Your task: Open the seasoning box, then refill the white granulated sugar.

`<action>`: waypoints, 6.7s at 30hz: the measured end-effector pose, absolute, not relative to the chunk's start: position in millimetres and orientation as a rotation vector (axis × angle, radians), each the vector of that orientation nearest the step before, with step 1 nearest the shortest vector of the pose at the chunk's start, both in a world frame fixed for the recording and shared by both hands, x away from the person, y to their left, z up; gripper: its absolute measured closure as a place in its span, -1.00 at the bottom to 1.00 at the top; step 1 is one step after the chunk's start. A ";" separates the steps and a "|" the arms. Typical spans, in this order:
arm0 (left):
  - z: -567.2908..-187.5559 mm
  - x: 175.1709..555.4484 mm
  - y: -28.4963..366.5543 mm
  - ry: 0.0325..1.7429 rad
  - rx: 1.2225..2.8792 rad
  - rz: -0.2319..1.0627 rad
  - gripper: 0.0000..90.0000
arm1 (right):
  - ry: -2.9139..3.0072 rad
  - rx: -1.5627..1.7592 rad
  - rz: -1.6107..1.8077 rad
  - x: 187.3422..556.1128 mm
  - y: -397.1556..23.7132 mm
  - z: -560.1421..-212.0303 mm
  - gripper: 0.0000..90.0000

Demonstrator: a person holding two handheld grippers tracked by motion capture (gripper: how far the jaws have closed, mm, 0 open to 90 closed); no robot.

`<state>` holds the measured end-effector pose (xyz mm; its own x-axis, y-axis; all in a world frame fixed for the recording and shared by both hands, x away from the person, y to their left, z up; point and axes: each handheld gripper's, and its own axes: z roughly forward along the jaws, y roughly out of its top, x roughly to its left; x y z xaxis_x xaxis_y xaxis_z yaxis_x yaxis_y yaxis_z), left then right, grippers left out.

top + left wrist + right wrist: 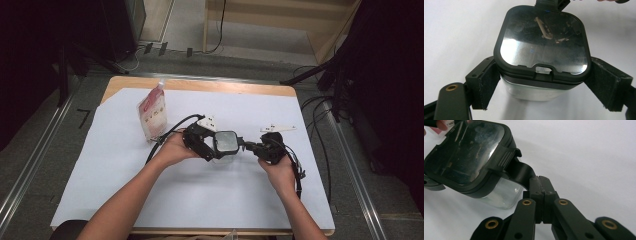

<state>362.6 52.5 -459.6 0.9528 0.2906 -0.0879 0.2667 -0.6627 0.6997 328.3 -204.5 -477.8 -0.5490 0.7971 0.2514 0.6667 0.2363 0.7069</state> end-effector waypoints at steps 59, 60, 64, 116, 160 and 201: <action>-413.5 364.0 36.3 0.349 2.328 0.035 -0.34 | 2.341 1.383 1.230 326.6 -200.7 -475.7 1.00; -412.2 363.3 35.7 0.336 2.317 0.022 -0.34 | 2.341 1.383 1.230 326.6 -200.7 -475.7 1.00; -408.4 361.9 29.1 0.333 2.322 0.051 -0.29 | 2.342 1.377 1.228 326.6 -200.6 -475.7 1.00; -397.3 363.5 3.0 0.291 2.324 -0.169 0.77 | 2.330 1.373 1.237 321.9 -199.2 -474.8 1.00; -409.9 329.6 123.1 0.597 2.222 -0.121 0.11 | 2.475 1.164 1.377 262.1 -166.1 -461.2 0.15; -393.5 303.3 254.2 0.962 2.110 0.094 0.04 | 2.571 1.040 1.364 269.0 -147.3 -463.0 0.15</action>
<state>303.3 254.2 -393.5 0.7081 0.6636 -0.2412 0.6043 -0.3929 0.6931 269.0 -147.3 -463.0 -0.7725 0.5818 0.2543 0.5369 0.3847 0.7509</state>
